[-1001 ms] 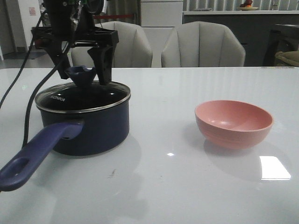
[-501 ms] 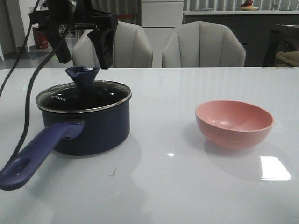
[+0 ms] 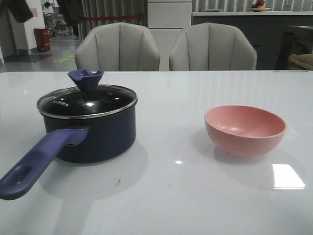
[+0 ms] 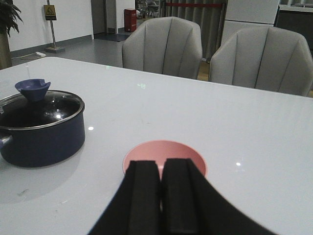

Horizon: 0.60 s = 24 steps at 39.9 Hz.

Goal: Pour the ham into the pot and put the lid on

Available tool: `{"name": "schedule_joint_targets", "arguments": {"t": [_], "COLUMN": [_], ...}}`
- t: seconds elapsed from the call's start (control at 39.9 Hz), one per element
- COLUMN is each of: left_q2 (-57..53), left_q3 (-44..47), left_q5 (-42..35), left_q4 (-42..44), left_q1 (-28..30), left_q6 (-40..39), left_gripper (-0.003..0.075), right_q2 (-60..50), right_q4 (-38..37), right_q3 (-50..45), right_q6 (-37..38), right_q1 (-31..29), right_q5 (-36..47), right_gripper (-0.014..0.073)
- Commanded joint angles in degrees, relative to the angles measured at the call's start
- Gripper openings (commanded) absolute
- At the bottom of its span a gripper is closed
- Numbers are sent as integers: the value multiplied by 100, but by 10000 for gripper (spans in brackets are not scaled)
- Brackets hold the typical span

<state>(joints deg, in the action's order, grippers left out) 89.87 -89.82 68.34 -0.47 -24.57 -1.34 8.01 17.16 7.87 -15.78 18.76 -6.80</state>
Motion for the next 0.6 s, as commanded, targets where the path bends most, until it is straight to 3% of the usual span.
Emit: {"name": "schedule_joint_targets", "arguments": {"t": [0.0,0.58], "left_q2": [-872,-5804], "left_q3": [716,5260], "left_q5": [-630,-3080], "left_q4": [-8,-44], "left_q1": [-40,-40], "left_q6": [15,15], "left_gripper": [624,624], "right_q2": [49,49], "right_q4": [31,31], "right_q3": [165,165], "right_q6": [-45,-45], "right_q1": [10,10], "right_q5": [444,444], "right_gripper": [157,157]}}
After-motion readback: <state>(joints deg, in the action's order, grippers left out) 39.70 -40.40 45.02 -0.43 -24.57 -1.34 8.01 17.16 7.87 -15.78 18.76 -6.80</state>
